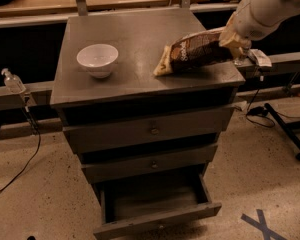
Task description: Place brown chip bag into bottom drawer
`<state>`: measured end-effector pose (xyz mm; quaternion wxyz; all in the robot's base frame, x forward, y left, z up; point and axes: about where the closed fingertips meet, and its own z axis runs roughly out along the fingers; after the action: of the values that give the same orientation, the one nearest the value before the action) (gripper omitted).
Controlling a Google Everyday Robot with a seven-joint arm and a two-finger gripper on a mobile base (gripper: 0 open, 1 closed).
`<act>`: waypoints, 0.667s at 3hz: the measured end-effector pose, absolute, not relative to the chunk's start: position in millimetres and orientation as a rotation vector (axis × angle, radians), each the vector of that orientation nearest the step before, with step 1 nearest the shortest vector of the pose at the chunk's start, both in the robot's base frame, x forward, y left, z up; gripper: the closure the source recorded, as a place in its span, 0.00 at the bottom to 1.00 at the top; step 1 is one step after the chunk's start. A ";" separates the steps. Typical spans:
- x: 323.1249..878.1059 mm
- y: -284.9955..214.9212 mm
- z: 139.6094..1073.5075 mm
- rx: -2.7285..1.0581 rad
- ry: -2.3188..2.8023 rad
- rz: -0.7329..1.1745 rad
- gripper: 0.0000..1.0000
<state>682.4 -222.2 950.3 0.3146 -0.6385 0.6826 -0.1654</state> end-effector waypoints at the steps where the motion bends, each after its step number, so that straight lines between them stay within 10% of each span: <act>1: 564.7 -224.8 1046.0 -1.719 1.613 -0.347 1.00; 2: 495.1 -225.8 1073.0 -1.702 1.579 -0.219 1.00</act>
Offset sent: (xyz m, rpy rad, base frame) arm -0.2813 0.0067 0.1657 0.3638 0.0042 0.2820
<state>495.1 -225.8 1073.0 0.3937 -0.6710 0.6224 -0.0863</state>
